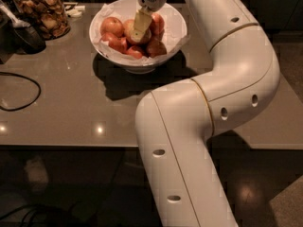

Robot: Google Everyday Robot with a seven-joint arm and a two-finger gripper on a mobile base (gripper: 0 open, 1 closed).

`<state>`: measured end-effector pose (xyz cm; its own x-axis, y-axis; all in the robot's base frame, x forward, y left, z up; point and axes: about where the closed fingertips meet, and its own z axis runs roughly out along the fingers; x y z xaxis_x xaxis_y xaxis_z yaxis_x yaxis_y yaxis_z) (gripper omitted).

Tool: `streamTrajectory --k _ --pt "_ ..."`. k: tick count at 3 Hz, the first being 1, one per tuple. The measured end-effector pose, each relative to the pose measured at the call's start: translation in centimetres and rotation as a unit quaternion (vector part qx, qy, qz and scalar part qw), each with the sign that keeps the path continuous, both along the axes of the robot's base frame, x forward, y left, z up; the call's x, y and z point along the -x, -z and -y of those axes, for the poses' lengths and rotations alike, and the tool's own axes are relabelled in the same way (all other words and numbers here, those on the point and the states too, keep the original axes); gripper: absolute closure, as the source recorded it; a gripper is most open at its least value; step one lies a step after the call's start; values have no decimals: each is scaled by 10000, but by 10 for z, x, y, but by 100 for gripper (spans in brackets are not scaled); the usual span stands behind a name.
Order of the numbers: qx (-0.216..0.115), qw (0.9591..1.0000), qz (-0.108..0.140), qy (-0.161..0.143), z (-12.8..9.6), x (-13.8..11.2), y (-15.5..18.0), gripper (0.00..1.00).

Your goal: Pick apple from white bowl

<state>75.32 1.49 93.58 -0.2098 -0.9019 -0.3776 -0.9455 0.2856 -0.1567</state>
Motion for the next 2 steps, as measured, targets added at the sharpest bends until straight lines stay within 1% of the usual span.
streamTrajectory --k 1,2 --pt "0 10000 1 1 0 1 -3 41" --pt "-94 9998 -93 130 9 2 -1 42"
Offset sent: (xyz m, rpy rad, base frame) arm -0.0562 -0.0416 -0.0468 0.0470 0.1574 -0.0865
